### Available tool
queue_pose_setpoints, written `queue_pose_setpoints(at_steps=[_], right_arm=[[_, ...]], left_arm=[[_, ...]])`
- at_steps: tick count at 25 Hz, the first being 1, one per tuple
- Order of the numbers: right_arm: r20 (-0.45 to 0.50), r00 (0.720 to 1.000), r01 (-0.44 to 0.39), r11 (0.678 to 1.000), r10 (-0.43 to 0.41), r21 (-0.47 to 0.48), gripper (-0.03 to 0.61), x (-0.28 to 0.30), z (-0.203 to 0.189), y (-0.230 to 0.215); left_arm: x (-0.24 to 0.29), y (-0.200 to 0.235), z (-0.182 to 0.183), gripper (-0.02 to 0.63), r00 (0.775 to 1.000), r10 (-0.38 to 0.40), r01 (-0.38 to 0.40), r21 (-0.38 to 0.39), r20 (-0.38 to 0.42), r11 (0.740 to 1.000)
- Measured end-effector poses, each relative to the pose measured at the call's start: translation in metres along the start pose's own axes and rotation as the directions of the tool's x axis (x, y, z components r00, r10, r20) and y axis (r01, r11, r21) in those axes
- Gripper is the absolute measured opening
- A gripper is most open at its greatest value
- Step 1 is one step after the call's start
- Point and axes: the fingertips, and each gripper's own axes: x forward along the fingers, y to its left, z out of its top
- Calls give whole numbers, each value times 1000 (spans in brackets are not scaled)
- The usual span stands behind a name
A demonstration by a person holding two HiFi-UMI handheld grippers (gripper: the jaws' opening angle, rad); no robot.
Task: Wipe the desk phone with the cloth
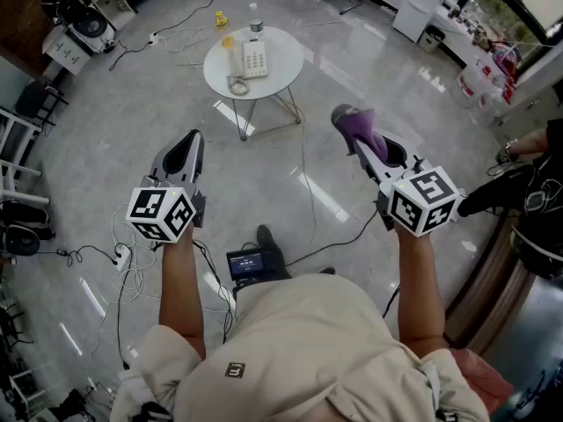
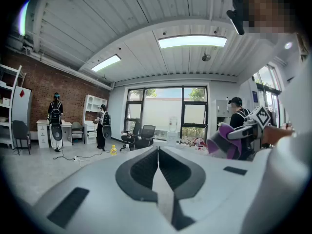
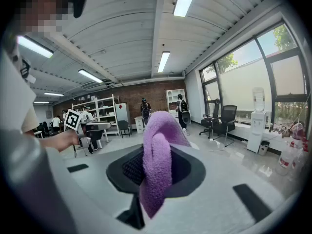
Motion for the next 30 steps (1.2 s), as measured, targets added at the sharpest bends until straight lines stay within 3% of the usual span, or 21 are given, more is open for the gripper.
queue_pose_setpoints(at_steps=[15,30], right_arm=[[-15,1000,-3,1000,3,20,65,52,4,-3],[-52,995,83,996,-81,32,66,162,30,5]], left_arm=[[24,46,-7,9,1000,1,-1,-17,-13,1000],[82,145,-10,9,994,-106,106,-62,-5,992]])
